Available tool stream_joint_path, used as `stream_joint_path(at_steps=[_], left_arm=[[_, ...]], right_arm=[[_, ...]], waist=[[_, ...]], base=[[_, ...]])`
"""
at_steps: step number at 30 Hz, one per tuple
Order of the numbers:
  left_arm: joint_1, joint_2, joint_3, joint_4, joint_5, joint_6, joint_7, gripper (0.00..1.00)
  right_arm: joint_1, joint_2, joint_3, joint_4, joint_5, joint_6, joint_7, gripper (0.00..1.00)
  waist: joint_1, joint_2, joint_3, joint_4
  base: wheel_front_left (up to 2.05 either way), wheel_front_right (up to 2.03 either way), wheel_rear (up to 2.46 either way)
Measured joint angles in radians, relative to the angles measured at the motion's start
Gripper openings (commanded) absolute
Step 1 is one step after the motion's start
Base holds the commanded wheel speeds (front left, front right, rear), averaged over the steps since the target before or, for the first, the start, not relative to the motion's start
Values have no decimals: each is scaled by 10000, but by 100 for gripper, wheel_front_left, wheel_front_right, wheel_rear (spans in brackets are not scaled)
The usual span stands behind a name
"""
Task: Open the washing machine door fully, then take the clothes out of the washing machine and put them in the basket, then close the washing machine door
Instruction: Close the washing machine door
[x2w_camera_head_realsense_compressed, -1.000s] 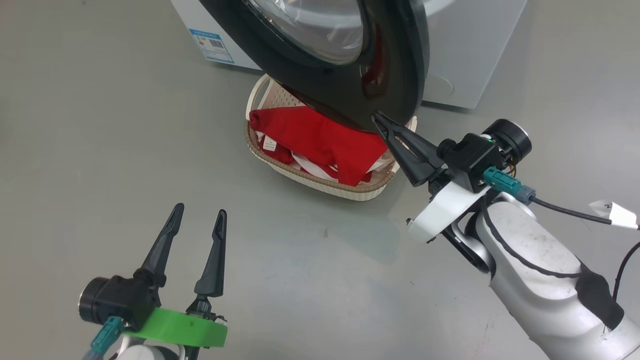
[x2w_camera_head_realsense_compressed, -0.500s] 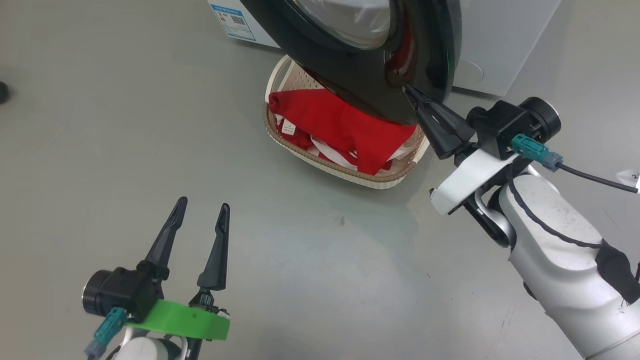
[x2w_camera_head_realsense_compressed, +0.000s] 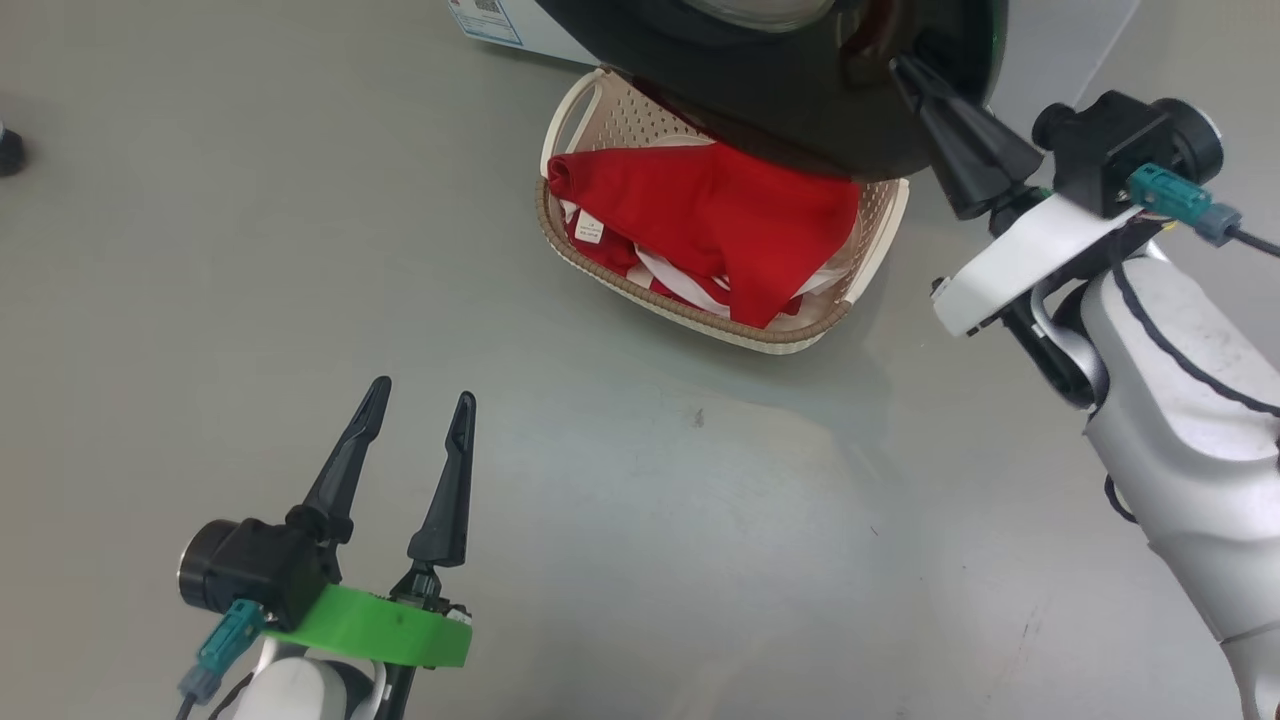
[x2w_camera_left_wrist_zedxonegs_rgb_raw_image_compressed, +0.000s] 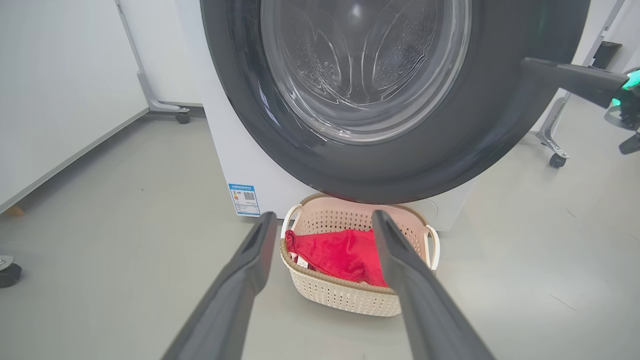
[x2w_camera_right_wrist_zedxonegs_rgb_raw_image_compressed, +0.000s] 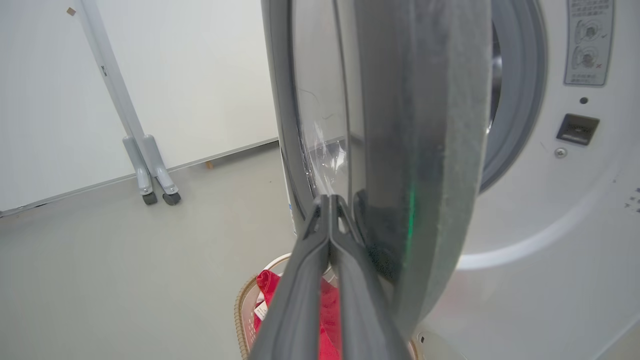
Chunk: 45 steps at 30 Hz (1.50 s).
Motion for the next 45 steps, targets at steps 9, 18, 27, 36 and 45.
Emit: stream_joint_path(at_steps=[9,18,27,36,45], left_arm=[[-241,-25,-297,-90,-462,-2,-2,100],[-444,-38,-665,-107,-782,-2,-2,100],[-856,-75,-989,-119,-1172,15,0,100],[-1116,-81,-1058,-159,-1227,96,-2,100],[-1171,-100,-1308,-194,-1273,182,-2,100]], right_arm=[[-949,-518,-374,332,-59,0,-67,0],[-2272,-1018,-587,594,-407,-17,330,0],[-3188,-1400,-1043,1064,-431,-199,537,0],[-3724,-1413,-1407,1544,-520,-725,462,0],[-4034,-1348,-1657,1858,-529,-1235,330,0]], waist=[[0,0,437,239],[0,0,1046,445],[1,0,1547,801],[1,0,1719,1047],[1,0,1853,1164]], base=[[0,0,0],[0,0,0],[0,0,0],[0,0,0],[0,0,0]])
